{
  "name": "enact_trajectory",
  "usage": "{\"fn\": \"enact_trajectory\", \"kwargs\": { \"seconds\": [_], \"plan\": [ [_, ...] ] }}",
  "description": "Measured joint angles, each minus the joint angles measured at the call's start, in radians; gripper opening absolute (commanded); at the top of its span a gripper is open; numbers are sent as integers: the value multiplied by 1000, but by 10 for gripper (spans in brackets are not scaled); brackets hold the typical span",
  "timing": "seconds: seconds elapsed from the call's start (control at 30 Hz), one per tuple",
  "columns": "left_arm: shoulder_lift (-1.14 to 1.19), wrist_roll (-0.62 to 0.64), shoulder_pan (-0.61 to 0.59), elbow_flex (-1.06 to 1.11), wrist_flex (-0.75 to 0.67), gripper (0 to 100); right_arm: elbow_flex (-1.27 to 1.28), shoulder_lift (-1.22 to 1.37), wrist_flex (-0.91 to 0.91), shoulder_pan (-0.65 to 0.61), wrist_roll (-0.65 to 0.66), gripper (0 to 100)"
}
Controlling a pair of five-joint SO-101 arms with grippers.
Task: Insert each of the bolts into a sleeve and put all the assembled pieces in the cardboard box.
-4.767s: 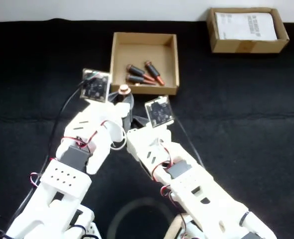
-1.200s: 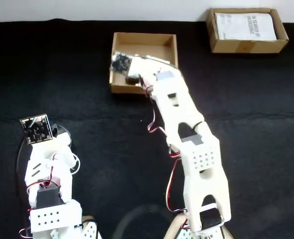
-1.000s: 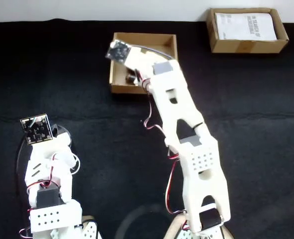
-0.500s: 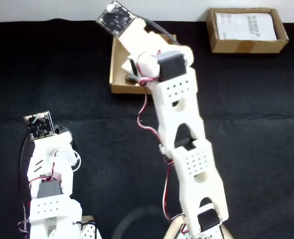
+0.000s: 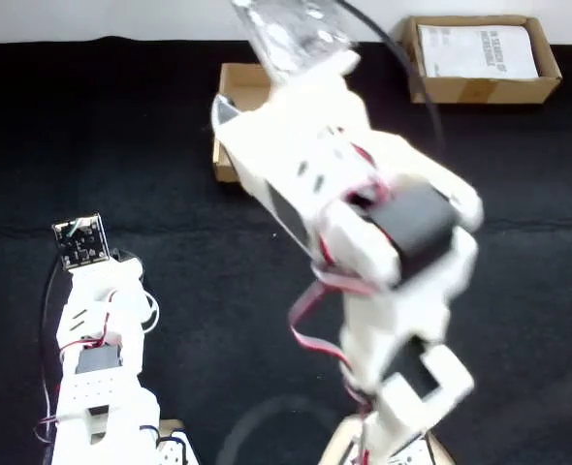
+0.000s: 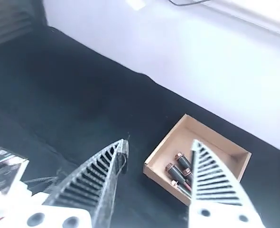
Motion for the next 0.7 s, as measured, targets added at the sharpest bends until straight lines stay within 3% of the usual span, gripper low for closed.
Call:
{"fn": "enact_trajectory", "kwargs": {
  "seconds": [0.2, 0.47, 0.7],
  "plan": [
    [0, 0, 0, 0, 49, 10, 500, -420, 0, 38, -2, 94],
    [0, 0, 8, 0, 180, 10, 1327, -953, -3, 261, -2, 94],
    [0, 0, 89, 0, 210, 10, 2094, -1226, -347, 370, -2, 91]
  ]
}}
